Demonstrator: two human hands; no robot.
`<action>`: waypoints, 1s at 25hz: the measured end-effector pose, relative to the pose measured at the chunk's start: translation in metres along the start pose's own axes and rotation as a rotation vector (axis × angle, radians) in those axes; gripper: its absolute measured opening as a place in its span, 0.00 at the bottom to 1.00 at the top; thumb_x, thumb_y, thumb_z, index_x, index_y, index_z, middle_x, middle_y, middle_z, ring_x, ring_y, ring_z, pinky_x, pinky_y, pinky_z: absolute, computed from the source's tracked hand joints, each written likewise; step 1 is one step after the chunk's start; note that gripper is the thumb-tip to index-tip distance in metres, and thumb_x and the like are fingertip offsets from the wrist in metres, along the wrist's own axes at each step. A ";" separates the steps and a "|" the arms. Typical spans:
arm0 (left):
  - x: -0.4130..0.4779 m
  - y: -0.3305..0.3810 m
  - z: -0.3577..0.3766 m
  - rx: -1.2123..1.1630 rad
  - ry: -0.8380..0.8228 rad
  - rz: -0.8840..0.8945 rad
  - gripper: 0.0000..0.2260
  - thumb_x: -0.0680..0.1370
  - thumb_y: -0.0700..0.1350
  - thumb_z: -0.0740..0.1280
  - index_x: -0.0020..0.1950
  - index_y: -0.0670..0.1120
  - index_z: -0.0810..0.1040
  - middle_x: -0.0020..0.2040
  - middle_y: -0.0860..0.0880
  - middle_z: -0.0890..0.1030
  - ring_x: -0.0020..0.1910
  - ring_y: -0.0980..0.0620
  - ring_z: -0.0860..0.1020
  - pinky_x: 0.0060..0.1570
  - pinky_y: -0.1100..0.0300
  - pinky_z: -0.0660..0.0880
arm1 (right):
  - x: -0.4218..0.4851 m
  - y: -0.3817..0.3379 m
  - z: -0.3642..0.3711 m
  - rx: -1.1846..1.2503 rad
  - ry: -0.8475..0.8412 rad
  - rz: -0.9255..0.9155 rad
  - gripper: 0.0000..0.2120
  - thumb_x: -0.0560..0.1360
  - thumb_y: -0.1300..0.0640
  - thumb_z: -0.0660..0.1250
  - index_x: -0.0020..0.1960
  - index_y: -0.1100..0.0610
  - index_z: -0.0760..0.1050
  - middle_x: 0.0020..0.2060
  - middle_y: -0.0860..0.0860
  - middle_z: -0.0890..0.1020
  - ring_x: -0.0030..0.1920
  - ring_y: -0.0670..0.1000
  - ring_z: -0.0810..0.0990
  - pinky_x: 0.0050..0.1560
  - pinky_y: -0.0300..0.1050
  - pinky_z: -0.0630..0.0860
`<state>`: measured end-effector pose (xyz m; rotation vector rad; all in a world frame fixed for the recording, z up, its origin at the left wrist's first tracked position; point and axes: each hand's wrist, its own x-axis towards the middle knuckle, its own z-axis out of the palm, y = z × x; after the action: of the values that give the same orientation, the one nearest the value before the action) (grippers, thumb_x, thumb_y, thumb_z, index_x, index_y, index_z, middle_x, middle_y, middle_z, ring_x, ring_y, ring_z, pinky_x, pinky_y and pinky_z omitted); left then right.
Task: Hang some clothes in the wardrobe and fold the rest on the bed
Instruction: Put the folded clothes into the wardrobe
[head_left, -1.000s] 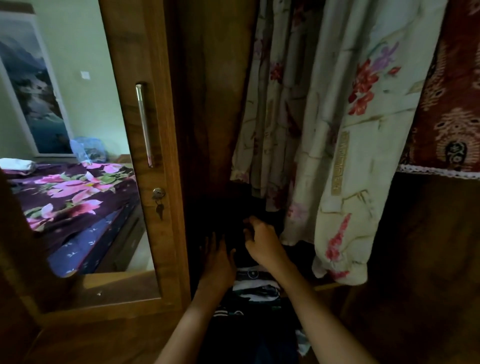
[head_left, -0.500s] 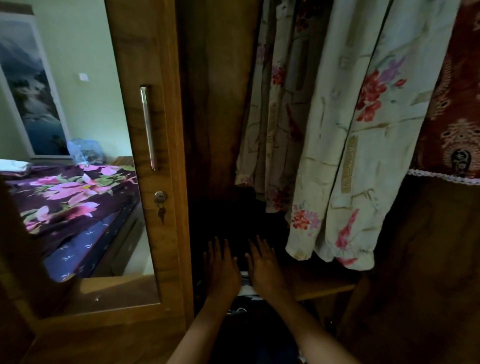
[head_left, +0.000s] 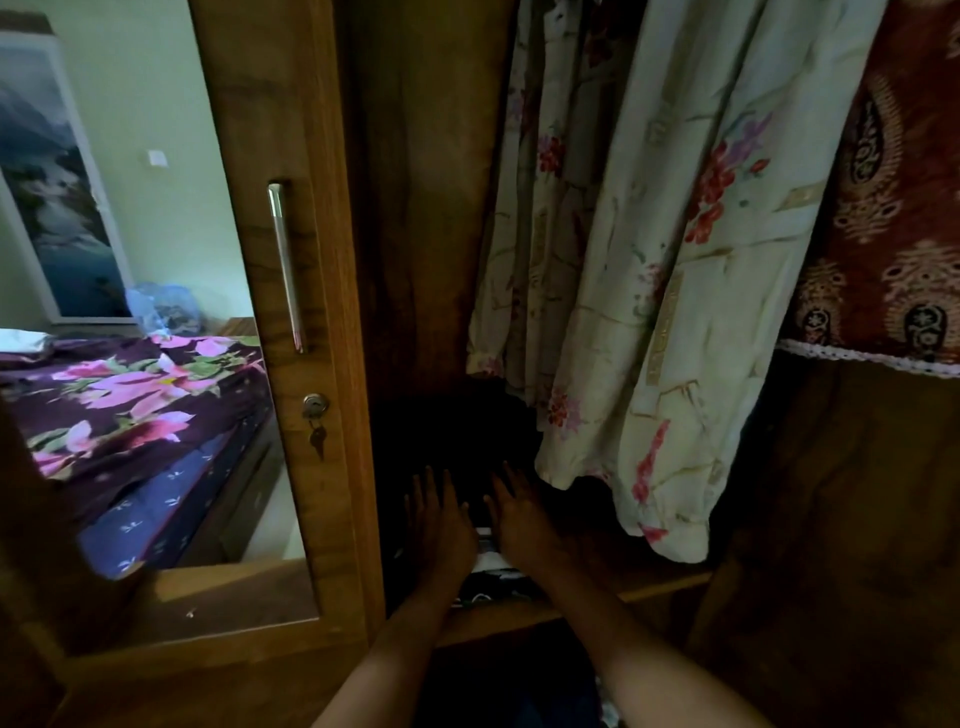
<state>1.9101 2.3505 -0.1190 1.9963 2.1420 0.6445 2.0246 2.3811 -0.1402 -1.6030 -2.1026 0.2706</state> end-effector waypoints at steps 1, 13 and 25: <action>0.000 0.000 -0.001 -0.005 -0.002 -0.004 0.24 0.83 0.47 0.49 0.77 0.44 0.43 0.78 0.43 0.43 0.77 0.45 0.42 0.74 0.51 0.39 | -0.001 -0.002 -0.003 0.010 0.010 -0.006 0.43 0.75 0.35 0.31 0.73 0.64 0.62 0.72 0.65 0.63 0.73 0.62 0.62 0.73 0.49 0.53; -0.037 0.018 -0.050 -0.117 -0.222 0.129 0.16 0.78 0.44 0.63 0.65 0.43 0.72 0.63 0.42 0.74 0.61 0.44 0.74 0.60 0.53 0.73 | -0.061 -0.027 -0.079 0.040 -0.310 0.118 0.10 0.79 0.62 0.59 0.42 0.65 0.75 0.39 0.59 0.77 0.44 0.57 0.77 0.35 0.43 0.65; -0.224 0.065 -0.121 0.121 -0.404 0.281 0.19 0.70 0.54 0.70 0.55 0.44 0.78 0.52 0.46 0.81 0.48 0.45 0.80 0.47 0.53 0.78 | -0.249 -0.081 -0.194 -0.263 -0.580 0.274 0.12 0.77 0.53 0.64 0.58 0.56 0.75 0.41 0.50 0.75 0.40 0.49 0.75 0.29 0.37 0.72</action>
<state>1.9471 2.1077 -0.0255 2.2764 1.7201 0.1210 2.0989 2.0968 0.0001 -2.1785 -2.4030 0.6384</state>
